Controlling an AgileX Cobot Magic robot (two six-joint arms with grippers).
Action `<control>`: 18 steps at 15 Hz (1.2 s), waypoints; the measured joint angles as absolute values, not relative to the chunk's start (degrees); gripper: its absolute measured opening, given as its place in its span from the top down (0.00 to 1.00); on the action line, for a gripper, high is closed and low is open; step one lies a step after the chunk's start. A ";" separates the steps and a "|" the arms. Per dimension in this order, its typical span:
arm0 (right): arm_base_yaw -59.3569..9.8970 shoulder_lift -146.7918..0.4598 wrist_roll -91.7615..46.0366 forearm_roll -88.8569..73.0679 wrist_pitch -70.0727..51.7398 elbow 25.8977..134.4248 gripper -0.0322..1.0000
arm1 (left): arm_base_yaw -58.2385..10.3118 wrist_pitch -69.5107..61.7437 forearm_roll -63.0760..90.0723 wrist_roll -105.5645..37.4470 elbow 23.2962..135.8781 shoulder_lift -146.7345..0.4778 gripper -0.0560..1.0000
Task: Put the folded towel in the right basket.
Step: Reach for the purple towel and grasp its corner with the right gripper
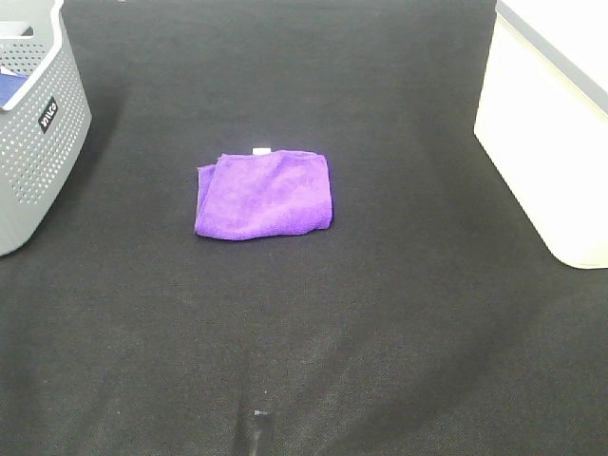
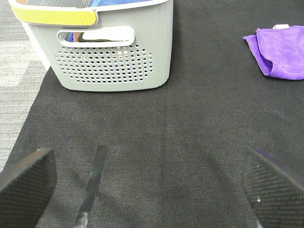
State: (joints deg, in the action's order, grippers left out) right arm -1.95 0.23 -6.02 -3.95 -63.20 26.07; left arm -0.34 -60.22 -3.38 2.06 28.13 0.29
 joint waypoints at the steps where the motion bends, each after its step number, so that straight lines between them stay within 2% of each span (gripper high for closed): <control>1: -1.95 0.23 -6.02 -3.95 -63.20 26.07 0.03 | -0.34 -60.22 -3.38 2.06 28.13 0.29 0.01; 18: -1.95 0.23 -6.02 -4.18 -63.20 26.07 0.03 | -0.34 -60.22 -3.38 2.06 28.13 0.29 0.01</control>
State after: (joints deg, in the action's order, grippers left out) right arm -1.95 0.23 -6.02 -4.18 -63.20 26.07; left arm -0.34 -60.22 -3.38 2.06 28.13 0.29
